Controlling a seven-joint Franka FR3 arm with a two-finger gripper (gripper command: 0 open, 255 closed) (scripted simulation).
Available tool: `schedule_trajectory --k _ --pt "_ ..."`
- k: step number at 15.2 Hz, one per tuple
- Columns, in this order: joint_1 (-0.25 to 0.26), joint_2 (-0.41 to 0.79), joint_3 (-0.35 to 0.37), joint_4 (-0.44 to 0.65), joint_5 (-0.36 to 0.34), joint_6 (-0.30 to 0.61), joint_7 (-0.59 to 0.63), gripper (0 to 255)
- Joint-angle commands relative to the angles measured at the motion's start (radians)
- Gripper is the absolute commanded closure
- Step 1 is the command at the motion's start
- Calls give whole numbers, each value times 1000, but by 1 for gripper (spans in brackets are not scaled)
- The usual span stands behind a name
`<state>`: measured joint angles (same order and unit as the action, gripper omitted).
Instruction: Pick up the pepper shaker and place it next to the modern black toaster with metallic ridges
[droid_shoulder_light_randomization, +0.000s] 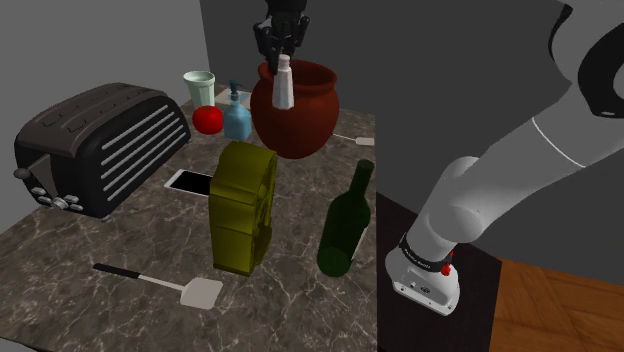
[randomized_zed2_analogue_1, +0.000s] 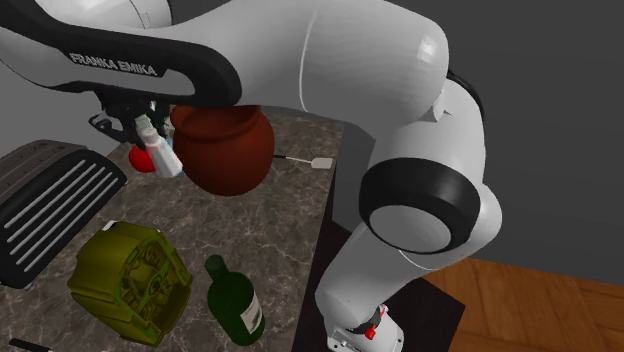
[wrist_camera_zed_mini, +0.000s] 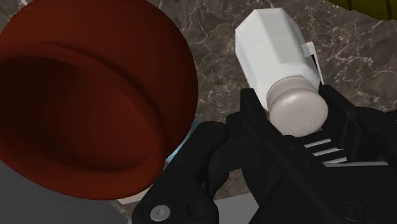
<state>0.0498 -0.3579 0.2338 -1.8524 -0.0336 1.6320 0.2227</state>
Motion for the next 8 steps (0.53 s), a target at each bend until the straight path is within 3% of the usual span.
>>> schedule_trajectory --k 1,8 --pt "6 67 35 68 -9 -5 45 255" --pt "49 332 143 348 -94 -49 198 255"
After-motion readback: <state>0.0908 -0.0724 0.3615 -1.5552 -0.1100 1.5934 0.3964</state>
